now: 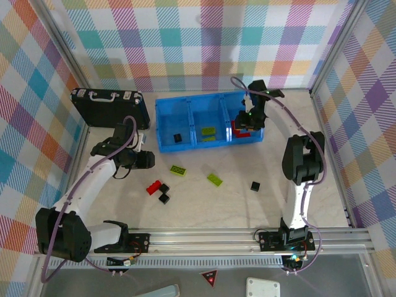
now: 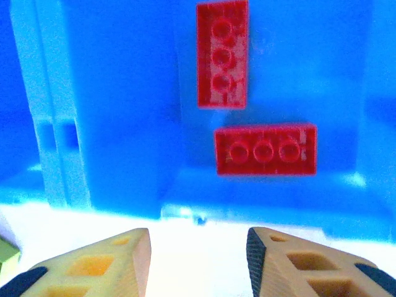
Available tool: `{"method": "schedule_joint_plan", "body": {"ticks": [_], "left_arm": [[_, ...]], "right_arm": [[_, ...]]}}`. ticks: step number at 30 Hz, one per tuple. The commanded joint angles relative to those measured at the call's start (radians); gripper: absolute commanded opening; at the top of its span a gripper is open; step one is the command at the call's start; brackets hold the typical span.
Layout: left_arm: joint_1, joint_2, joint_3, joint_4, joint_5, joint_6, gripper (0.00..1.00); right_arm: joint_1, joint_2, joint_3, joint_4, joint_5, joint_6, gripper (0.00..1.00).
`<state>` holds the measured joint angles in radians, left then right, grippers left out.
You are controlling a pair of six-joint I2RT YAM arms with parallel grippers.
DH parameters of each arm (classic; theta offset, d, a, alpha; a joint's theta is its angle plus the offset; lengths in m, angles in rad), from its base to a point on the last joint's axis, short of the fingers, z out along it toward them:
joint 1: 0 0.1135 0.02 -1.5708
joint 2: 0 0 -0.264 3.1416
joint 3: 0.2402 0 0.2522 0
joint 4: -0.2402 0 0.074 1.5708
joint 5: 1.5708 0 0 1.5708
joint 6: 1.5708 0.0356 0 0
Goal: Sort the legos into containers by color
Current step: Pick up the lego from the center of the table.
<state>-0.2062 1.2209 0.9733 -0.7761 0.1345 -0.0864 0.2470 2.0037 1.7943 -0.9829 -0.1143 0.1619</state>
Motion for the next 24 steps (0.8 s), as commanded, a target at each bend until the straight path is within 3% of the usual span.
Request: {"method": "schedule_joint_plan", "body": {"ticks": [1,14,24], "left_arm": [[-0.025,0.018,0.036,-0.019,0.025,-0.038,0.55],[-0.206,0.182,0.108,0.032,-0.056,-0.103,0.55],[-0.328,0.350,0.197,0.031,-0.148,-0.083,0.63]], "right_arm": [[0.022,-0.100,-0.082,0.031,-0.007,0.028,0.47],[0.052,-0.378,-0.420,0.078,0.019,0.062,0.47],[0.052,-0.519,-0.591,0.083,0.047,0.072,0.47]]}}
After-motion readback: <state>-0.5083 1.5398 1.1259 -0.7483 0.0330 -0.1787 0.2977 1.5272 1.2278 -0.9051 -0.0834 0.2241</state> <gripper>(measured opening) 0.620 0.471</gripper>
